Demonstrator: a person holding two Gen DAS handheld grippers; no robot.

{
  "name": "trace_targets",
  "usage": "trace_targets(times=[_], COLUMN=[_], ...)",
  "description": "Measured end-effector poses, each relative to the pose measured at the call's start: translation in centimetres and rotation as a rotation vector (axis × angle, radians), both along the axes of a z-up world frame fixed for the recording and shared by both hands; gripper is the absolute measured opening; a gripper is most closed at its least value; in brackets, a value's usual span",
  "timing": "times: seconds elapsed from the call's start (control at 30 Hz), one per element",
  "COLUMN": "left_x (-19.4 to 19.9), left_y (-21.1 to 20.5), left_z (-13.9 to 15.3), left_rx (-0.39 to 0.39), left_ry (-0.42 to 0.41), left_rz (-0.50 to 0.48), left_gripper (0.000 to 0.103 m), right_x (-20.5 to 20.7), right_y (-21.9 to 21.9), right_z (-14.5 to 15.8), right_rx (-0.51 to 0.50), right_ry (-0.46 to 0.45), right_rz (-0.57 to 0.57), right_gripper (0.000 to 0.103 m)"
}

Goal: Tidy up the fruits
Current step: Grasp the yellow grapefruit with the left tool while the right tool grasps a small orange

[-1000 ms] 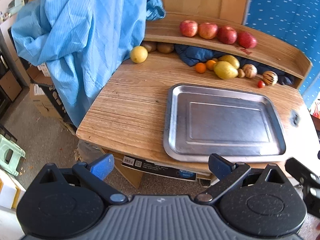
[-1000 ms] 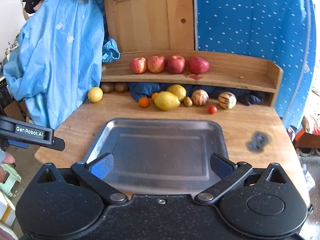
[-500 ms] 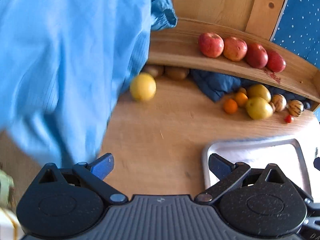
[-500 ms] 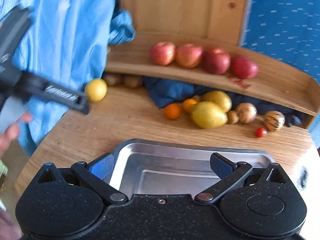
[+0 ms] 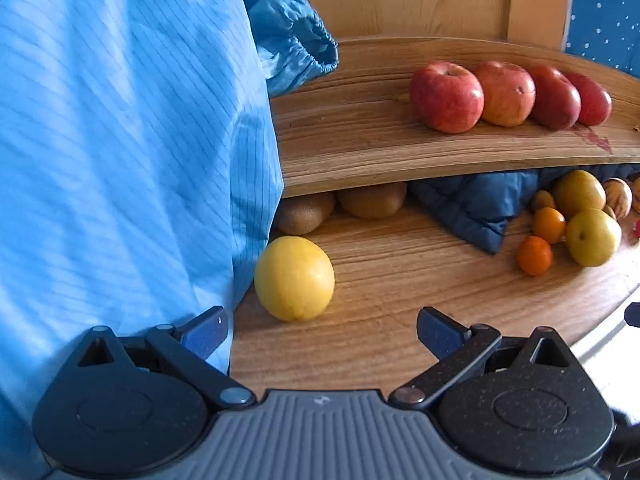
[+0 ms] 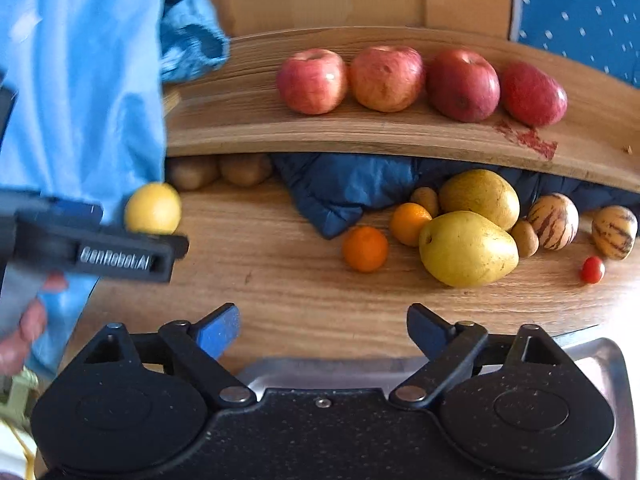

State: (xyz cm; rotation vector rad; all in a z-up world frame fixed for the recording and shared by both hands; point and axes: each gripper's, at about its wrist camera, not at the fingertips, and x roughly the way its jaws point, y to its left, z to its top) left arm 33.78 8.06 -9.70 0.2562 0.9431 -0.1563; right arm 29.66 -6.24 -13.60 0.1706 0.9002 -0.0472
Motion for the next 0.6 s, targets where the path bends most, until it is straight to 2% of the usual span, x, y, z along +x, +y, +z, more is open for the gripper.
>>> trace_targets(times=[0.2,0.37,0.6], left_x=[1.4,2.5,3.8], left_y=[-0.1,-0.2,0.1], left_z=[-1.5,-2.5,-3.1], left_rx=[-0.008,-0.007,0.008], left_ry=[0.027,0.032,-0.002], left_rz=[-0.050,-0.063,-0.035], left_gripper=[0.102,0.096,0.092], right_x=[2.2,3.5,4.6], right_y=[-1.0,-1.7,-1.5], right_z=[-1.3,-1.9,-2.5], right_rx=[0.014,0.039,0.051], right_ry=[0.014,0.006,0.001], right_rz=[-0.068,-0.122,-0.152], right_gripper=[0.076,0.062,0.058])
